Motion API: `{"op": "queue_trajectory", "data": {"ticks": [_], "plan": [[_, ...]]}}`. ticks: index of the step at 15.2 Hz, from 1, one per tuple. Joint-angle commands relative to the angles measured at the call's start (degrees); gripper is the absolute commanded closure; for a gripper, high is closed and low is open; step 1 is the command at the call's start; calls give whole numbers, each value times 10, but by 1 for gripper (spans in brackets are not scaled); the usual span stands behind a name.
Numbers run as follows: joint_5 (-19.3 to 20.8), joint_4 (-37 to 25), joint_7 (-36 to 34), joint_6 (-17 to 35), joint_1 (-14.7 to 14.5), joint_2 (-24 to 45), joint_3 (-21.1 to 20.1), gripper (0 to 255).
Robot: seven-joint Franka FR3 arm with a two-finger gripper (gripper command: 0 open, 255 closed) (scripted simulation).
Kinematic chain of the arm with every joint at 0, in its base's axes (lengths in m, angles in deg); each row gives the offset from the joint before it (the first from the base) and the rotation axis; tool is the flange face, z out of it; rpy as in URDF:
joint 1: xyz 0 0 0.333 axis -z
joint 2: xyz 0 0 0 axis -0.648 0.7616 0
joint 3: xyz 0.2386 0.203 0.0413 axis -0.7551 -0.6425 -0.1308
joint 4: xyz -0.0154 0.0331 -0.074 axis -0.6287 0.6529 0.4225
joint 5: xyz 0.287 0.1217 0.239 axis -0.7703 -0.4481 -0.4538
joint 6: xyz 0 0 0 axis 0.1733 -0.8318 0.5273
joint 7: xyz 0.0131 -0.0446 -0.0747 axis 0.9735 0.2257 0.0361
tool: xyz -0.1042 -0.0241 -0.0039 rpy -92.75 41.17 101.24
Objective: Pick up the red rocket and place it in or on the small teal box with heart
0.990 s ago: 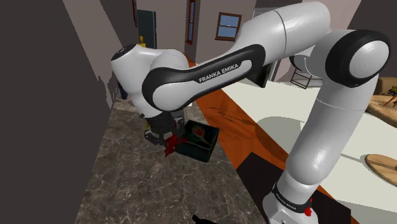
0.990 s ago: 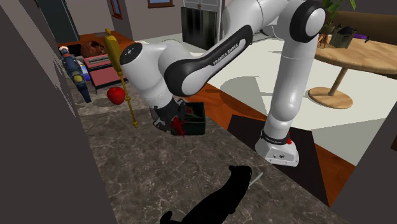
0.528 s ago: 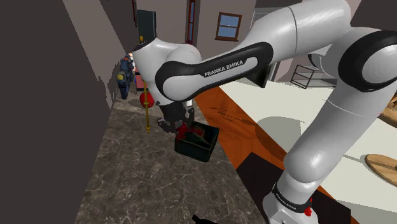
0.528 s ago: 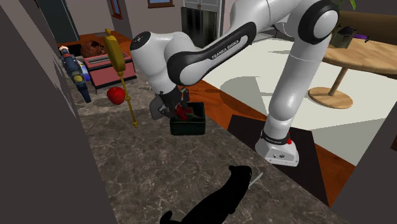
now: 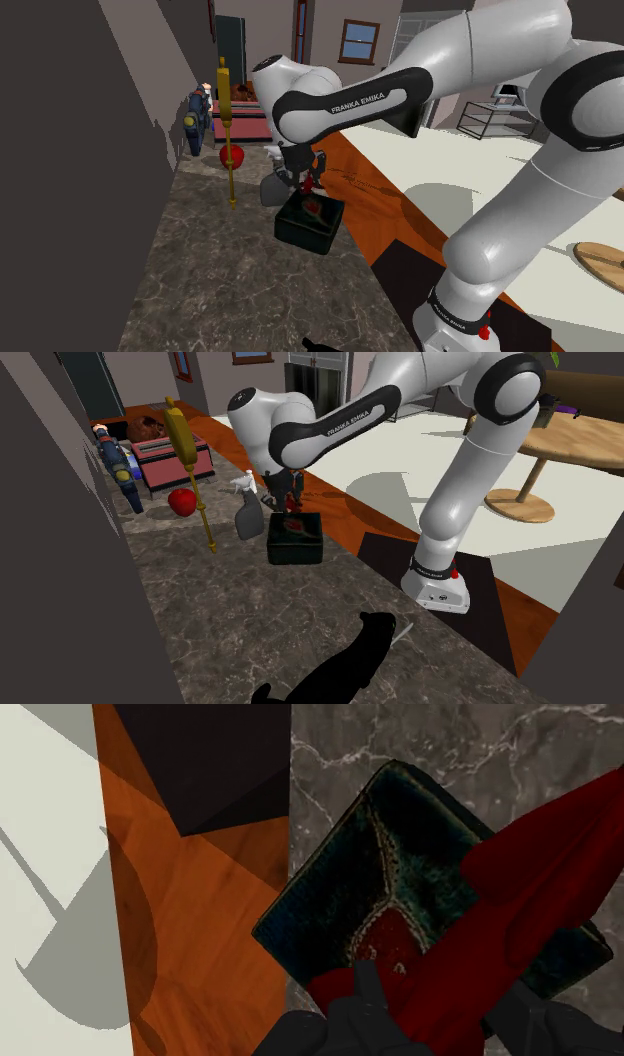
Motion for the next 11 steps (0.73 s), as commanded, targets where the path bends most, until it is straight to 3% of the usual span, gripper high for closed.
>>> {"op": "queue_trajectory", "data": {"ticks": [1,3,11], "plan": [[4,11,30,10,11,-10,19,255],[13,18,64,22,27,-15,42,255],[28,58,37,78,28,9,35,255]]}}
